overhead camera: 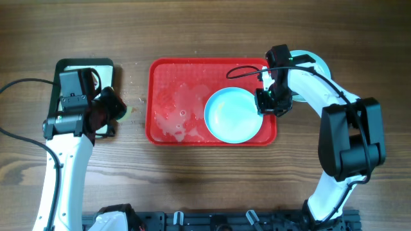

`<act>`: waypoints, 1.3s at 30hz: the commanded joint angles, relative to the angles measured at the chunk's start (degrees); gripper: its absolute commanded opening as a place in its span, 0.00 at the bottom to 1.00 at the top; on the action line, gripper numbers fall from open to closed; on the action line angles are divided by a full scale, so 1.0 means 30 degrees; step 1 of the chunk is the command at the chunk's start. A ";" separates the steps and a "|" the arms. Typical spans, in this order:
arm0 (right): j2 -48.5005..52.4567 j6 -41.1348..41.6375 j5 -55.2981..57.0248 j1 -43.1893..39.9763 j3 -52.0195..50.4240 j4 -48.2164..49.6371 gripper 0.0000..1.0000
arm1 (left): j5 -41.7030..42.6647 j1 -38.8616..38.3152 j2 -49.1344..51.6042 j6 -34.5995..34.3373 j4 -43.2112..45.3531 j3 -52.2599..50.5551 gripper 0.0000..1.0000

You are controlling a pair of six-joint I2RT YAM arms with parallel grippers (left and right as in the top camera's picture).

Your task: Clean dirty plates on tray and stack at the side

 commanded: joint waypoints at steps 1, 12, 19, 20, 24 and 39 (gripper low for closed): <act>0.0270 0.0189 -0.0444 0.0029 -0.0641 0.0211 0.20 | 0.0095 0.0087 0.0036 0.0233 0.0102 -0.0117 0.04; 0.0262 0.0510 -0.0860 0.1056 -0.1355 0.5421 0.04 | 0.1610 0.0087 0.0044 0.0226 0.0321 -0.0117 0.04; 0.0270 0.2426 -0.1996 0.3519 0.3155 0.5705 0.04 | 0.1887 -0.0612 0.0044 0.0087 0.0998 -0.0117 0.04; 0.0284 0.3359 -0.1647 0.4189 0.3198 0.6601 0.04 | 0.1887 -0.0925 0.0044 0.0087 0.1049 -0.0117 0.04; 0.1603 0.4575 0.0219 0.5493 0.3198 0.8109 0.04 | 0.1880 -0.2696 0.0044 0.0073 0.1654 -0.0117 0.04; 0.3322 0.0641 -0.3300 0.5727 0.3140 0.7497 0.04 | 0.3541 -0.7220 0.9238 0.0036 0.8684 -0.0117 0.04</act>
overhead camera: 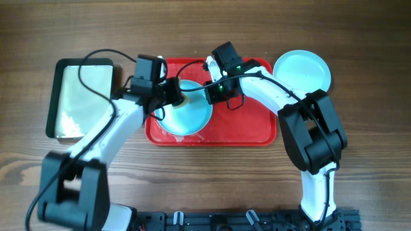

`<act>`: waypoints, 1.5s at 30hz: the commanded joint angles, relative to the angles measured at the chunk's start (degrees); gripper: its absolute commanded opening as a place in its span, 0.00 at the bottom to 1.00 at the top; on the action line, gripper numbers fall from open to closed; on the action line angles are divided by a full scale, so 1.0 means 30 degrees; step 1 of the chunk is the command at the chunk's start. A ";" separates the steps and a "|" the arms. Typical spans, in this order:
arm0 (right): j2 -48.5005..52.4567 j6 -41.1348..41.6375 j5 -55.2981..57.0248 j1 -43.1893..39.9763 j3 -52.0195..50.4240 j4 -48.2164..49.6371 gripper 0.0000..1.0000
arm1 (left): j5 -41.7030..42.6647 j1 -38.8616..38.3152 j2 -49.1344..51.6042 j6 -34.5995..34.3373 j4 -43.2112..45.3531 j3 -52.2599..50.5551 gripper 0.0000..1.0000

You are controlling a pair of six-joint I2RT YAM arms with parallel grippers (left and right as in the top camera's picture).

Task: Clean dirty plates on tray and stack at the side
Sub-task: 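Scrub the light-blue plate with the sponge in the left gripper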

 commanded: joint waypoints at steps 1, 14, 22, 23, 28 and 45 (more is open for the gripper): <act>0.0226 -0.0393 -0.0583 0.0131 0.0226 0.0124 0.04 | 0.0852 -0.0138 0.2193 0.0109 0.0197 -0.0015 0.04; 0.0226 0.0306 -0.0576 0.0131 0.0226 0.0590 0.05 | -1.1205 -0.0124 0.2856 0.2106 -0.5355 0.0452 0.04; 0.0226 0.0488 -0.0576 0.0131 0.0226 0.0823 0.04 | -0.0940 -0.0124 0.0984 0.1450 -0.2091 0.1042 0.04; 0.0226 0.0488 -0.0576 0.0131 0.0226 0.0852 0.04 | 0.0423 -0.0124 0.1319 0.1450 -0.1457 0.1042 0.04; 0.0226 0.0488 -0.0583 0.0131 0.0226 0.0831 0.04 | 0.1428 -0.0124 0.3708 0.1464 -0.0525 0.1042 0.04; 0.0226 0.0532 -0.0576 0.0131 0.0226 0.0823 0.04 | -1.7282 -0.0124 0.1909 0.0750 -0.3752 0.1049 0.04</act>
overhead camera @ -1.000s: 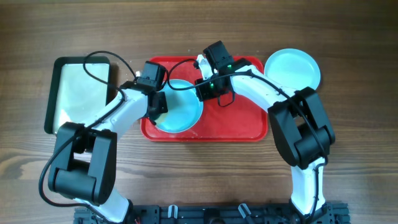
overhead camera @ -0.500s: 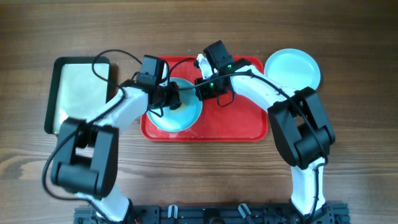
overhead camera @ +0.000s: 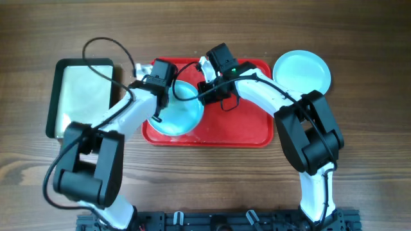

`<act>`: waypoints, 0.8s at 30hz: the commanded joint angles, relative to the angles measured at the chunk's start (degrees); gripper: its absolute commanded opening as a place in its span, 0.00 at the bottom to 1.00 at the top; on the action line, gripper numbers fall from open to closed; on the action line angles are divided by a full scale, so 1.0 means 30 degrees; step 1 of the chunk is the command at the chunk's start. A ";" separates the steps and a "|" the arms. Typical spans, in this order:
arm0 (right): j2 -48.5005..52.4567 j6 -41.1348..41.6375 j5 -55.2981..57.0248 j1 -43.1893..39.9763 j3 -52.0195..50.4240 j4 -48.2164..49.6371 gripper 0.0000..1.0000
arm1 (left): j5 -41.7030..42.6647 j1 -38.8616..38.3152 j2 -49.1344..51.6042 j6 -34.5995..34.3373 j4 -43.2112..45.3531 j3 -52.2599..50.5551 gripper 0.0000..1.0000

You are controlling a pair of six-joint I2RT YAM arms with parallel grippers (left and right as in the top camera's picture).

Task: Clean dirty plates on tray and stack at the side
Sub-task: 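Scrub the light-blue plate with the sponge in the left gripper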

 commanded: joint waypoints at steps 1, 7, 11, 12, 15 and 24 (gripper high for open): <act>0.0117 -0.0095 0.0415 -0.0364 0.0189 -0.0168 0.04 | -0.3810 0.0772 -0.2878 -0.1683 -0.0160 -0.0342 0.04; 0.0117 -0.0087 0.0415 -0.0364 0.0189 -0.0160 0.04 | 0.5690 0.0772 -0.5712 -0.1916 -0.0080 -0.0364 0.04; 0.0117 -0.0095 0.0408 -0.0364 0.0189 -0.0153 0.04 | 1.1438 0.0750 -0.4335 -0.1909 0.0452 -0.1100 0.04; 0.0117 -0.0095 0.0408 -0.0364 0.0189 -0.0160 0.04 | 1.1431 0.0750 -0.3745 -0.1894 0.0758 -0.1399 0.04; 0.0117 -0.0087 0.0408 -0.0364 0.0189 -0.0160 0.04 | 1.1424 0.0758 -0.1792 -0.0816 0.1603 -0.1559 0.04; 0.0117 -0.0087 0.0415 -0.0364 0.0189 -0.0211 0.04 | 0.1348 0.0758 -0.0561 0.0823 0.0466 -0.1552 0.04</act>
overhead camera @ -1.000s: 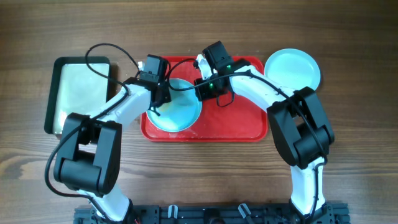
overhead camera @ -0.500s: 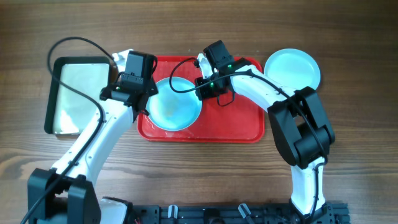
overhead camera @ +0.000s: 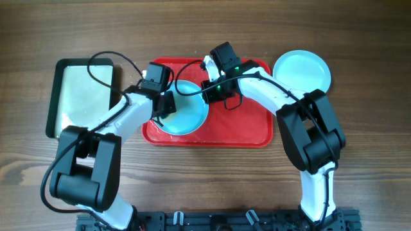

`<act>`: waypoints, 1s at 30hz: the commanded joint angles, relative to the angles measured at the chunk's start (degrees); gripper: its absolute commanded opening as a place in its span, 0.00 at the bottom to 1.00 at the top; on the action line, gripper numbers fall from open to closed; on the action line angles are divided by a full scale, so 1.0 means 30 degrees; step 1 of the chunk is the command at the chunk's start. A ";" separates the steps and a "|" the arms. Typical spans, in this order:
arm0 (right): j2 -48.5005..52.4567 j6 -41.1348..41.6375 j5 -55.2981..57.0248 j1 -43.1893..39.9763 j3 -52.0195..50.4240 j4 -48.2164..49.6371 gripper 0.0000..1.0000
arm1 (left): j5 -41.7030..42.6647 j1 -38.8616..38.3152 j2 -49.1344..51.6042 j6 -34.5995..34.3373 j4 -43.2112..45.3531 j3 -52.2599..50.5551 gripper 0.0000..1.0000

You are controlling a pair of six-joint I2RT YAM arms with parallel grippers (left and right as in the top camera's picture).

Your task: Clean dirty plates on tray and stack at the side

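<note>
A light blue plate [overhead camera: 187, 110] lies in the left half of the red tray [overhead camera: 247, 131]. My right gripper [overhead camera: 209, 91] is at the plate's upper right rim and looks shut on it. My left gripper [overhead camera: 164, 108] presses on the plate's left edge, shut on a small yellowish sponge that its fingers mostly hide. A second light blue plate [overhead camera: 302, 70] sits on the table to the right of the tray.
A shallow metal tray [overhead camera: 80, 96] lies on the table at the left. The red tray's right half shows wet smears. Both arms' cables loop over the tray's back edge.
My left gripper has moved from the plate's upper left down to its left edge. The plate sits slightly further right. The right gripper stays at the rim.
At first my left gripper held the sponge by the metal tray, and the right gripper was at a plate's rim in the tray's right half. Then the plate stood in the left half with both grippers on it. The sponge has since changed places on the plate.
</note>
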 commanded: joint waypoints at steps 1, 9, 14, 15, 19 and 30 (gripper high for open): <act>0.0109 -0.0051 -0.0022 0.0007 0.0189 0.0066 0.04 | -0.7198 0.0160 -0.0073 0.0444 -0.0933 -0.0255 0.04; 0.0109 -0.0051 -0.0022 0.0007 0.0189 0.0124 0.04 | -0.8779 0.0168 -0.4452 -0.1851 -0.1217 -0.0255 0.04; -0.0087 0.0270 -0.0087 0.0102 0.0197 -0.0029 0.04 | -0.5056 0.2157 -0.6958 -0.4459 -0.1392 -0.0255 0.04; -0.0372 0.0248 0.0211 0.0248 0.0197 -0.0095 0.04 | -0.3016 0.3687 -0.7089 -0.4444 -0.1362 -0.0255 0.04; -0.1545 -0.0138 0.4554 0.1377 0.0197 -0.0393 0.04 | 0.2805 0.8539 -0.6936 -0.3045 -0.1953 -0.0255 0.04; -0.8437 -0.7053 1.9883 0.5756 0.0415 0.0109 0.04 | 0.3228 1.0761 -0.6936 -0.2703 -0.2798 -0.0255 0.04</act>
